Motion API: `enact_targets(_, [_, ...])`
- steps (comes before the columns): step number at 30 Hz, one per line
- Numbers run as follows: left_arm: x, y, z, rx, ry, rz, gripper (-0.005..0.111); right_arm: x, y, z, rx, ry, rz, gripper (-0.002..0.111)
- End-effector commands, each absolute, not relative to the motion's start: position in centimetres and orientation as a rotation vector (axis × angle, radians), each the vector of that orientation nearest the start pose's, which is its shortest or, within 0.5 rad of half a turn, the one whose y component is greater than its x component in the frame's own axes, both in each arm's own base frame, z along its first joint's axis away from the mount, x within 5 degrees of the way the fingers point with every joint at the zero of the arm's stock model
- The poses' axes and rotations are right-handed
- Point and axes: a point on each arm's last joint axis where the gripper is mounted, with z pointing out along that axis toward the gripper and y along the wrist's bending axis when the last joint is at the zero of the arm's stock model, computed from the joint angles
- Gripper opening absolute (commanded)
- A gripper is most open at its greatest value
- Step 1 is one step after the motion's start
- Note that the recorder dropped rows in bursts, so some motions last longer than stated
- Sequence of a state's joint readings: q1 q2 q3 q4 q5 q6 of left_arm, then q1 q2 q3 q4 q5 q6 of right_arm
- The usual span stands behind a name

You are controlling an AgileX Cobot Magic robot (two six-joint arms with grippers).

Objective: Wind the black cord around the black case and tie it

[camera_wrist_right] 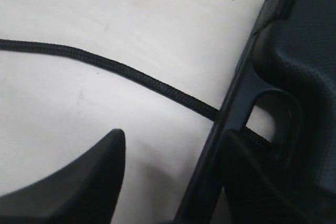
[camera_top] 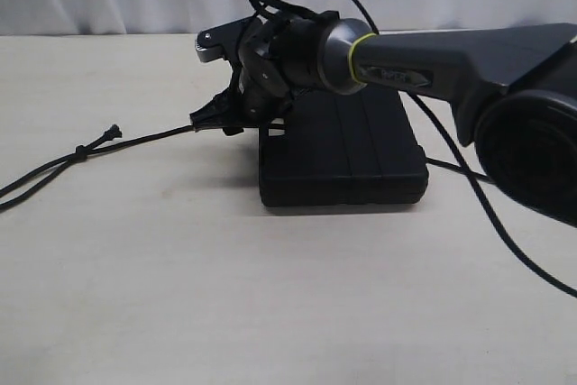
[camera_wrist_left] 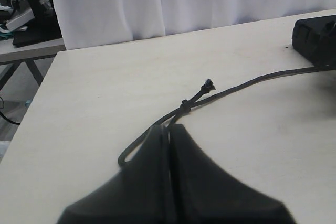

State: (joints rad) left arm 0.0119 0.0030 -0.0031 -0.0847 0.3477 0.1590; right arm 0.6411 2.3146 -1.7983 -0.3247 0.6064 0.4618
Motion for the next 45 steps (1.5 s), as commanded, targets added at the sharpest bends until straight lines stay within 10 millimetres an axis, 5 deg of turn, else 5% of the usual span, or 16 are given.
enact_targets(1, [5.4,-0.2,18.3,0.08,1.813,0.031,0.0,41.9,28.2,14.5,-0.488,2.503,0.045,0.053])
enact_targets(13, [5.4,-0.2,18.3,0.08,1.813,0.031,0.0,41.9,27.7,13.5,-0.494,2.539,-0.015,0.05])
enact_targets(27, [5.4,-0.2,18.3,0.08,1.813,0.031,0.0,41.9,27.6,12.7,-0.499,2.556,-0.028,0.018])
enact_targets(33, [5.4,-0.2,18.3,0.08,1.813,0.031,0.0,41.7,27.4,14.2,-0.496,2.555,-0.044,0.004])
enact_targets(45, [5.4,-0.2,18.3,0.08,1.813,0.031,0.0,40.5,26.1,20.4,-0.471,2.543,-0.087,0.004])
